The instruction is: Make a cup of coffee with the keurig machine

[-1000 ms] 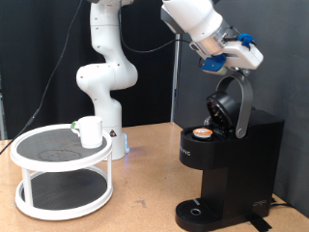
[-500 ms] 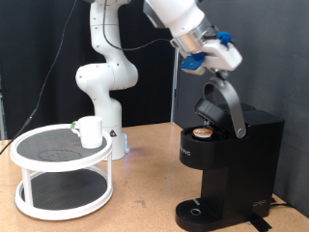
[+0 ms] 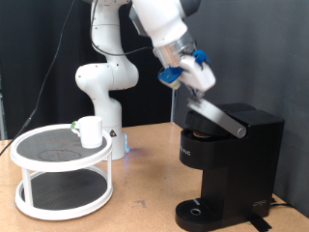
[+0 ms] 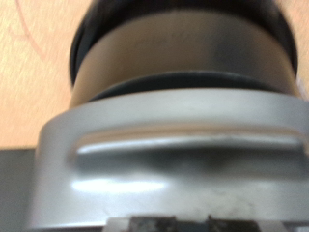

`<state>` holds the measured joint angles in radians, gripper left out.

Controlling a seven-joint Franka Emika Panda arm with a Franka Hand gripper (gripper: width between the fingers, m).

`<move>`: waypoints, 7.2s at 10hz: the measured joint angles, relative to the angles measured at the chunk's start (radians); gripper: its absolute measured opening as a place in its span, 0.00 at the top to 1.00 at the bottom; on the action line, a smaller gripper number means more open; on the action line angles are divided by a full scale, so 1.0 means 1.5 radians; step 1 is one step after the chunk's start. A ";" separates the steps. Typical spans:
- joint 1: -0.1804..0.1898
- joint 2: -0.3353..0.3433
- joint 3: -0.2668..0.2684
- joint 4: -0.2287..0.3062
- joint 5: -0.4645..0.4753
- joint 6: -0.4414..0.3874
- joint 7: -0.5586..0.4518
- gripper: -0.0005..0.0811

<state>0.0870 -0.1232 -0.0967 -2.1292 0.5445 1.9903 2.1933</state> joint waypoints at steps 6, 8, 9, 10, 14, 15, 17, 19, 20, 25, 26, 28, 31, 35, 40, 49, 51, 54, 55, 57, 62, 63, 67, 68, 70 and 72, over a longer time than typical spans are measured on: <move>-0.014 0.052 -0.008 -0.039 -0.017 0.080 -0.025 0.99; -0.017 0.059 -0.010 -0.050 0.008 0.097 -0.063 0.99; -0.019 0.063 -0.015 -0.051 0.044 0.102 -0.099 0.99; -0.021 0.063 -0.020 -0.054 0.096 0.097 -0.148 0.99; -0.035 0.048 -0.042 -0.041 0.241 -0.016 -0.270 0.99; -0.035 0.038 -0.042 -0.037 0.242 -0.038 -0.270 0.99; -0.035 0.019 -0.041 -0.036 0.240 -0.052 -0.254 0.99; -0.035 0.000 -0.041 -0.032 0.290 -0.062 -0.252 0.99; -0.035 -0.009 -0.044 -0.030 0.307 -0.074 -0.252 0.99; -0.042 -0.061 -0.045 -0.111 0.356 0.005 -0.260 0.99; -0.049 -0.083 -0.045 -0.138 0.355 0.018 -0.231 0.99; -0.067 -0.122 -0.047 -0.186 0.343 0.024 -0.170 0.99; -0.074 -0.142 -0.047 -0.205 0.335 0.024 -0.145 0.99; -0.100 -0.167 -0.069 -0.223 0.272 -0.058 -0.106 0.99; -0.144 -0.256 -0.117 -0.274 0.204 -0.125 -0.183 0.99; -0.231 -0.327 -0.166 -0.340 0.175 -0.104 -0.074 0.99; -0.257 -0.345 -0.197 -0.338 0.103 -0.165 -0.097 0.99; -0.265 -0.354 -0.208 -0.340 0.086 -0.176 -0.121 0.99; -0.269 -0.360 -0.212 -0.343 0.086 -0.158 -0.152 0.99; -0.289 -0.379 -0.239 -0.349 0.046 -0.181 -0.203 0.99; -0.372 -0.394 -0.312 -0.350 -0.024 -0.263 -0.204 0.99; -0.386 -0.394 -0.327 -0.349 -0.023 -0.263 -0.204 0.99; -0.401 -0.386 -0.354 -0.354 -0.028 -0.228 -0.206 0.99; -0.401 -0.378 -0.354 -0.363 -0.038 -0.210 -0.213 0.99; -0.401 -0.357 -0.355 -0.394 -0.042 -0.151 -0.244 0.99; -0.400 -0.336 -0.355 -0.423 -0.036 -0.103 -0.282 0.85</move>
<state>-0.5134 -0.6266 -0.6298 -2.7644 0.4899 1.8358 1.7710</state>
